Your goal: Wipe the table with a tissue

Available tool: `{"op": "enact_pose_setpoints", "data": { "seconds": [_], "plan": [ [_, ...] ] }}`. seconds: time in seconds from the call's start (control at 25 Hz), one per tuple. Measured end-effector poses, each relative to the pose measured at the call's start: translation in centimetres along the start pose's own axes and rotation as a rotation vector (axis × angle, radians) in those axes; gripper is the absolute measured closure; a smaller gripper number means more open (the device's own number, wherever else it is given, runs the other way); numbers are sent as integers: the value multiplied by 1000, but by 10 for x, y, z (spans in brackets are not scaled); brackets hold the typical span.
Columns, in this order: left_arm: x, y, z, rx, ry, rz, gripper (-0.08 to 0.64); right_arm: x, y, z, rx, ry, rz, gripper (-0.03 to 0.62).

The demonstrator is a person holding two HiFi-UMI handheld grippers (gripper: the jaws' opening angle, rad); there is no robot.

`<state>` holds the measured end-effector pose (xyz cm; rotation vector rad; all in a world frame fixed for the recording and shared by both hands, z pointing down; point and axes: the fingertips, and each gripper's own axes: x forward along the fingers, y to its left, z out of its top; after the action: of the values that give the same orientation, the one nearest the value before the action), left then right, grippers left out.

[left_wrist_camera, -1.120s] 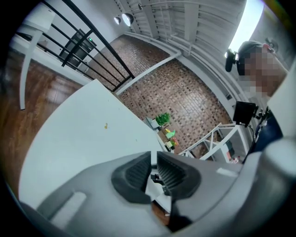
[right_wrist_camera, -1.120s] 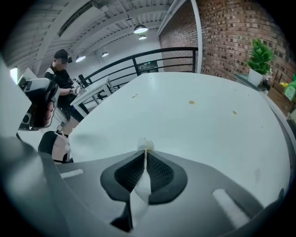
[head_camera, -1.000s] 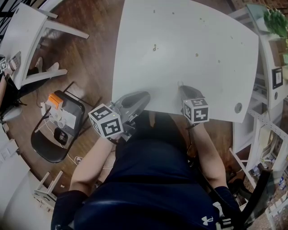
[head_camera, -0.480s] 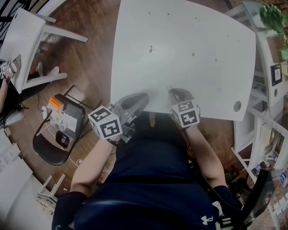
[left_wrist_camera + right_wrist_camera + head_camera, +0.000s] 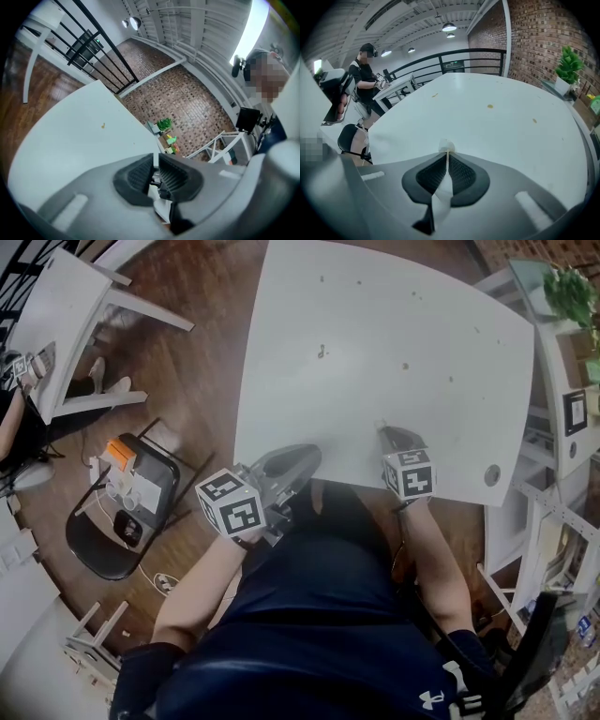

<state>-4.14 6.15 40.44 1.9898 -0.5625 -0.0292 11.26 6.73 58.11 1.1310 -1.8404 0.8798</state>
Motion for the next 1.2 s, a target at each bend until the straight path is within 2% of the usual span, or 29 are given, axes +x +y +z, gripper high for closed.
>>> {"op": "enact_pose_setpoints", "data": {
  "seconds": [0.12,0.32,0.56,0.68,0.88,1.04,1.2],
  "plan": [
    [-11,9,4,-12,-18,11,528,3,9,8,-22,5,-9,572],
    [-28,21,18,-19,-25,19,528,17,40,18,-30,9,31,572],
    [-41,33,31,2,-12,6,528,28,76,23,-104,31,44,572],
    [-42,32,37,20,12,-3,528,22,79,28,-65,-2,60,572],
    [-26,24,40,65,45,-42,528,-13,42,38,51,-88,-3,572],
    [6,1,35,93,62,-73,528,-48,-17,31,133,-141,-69,572],
    [46,-20,24,111,72,-61,529,-75,-80,17,184,-180,-100,572]
  ]
}}
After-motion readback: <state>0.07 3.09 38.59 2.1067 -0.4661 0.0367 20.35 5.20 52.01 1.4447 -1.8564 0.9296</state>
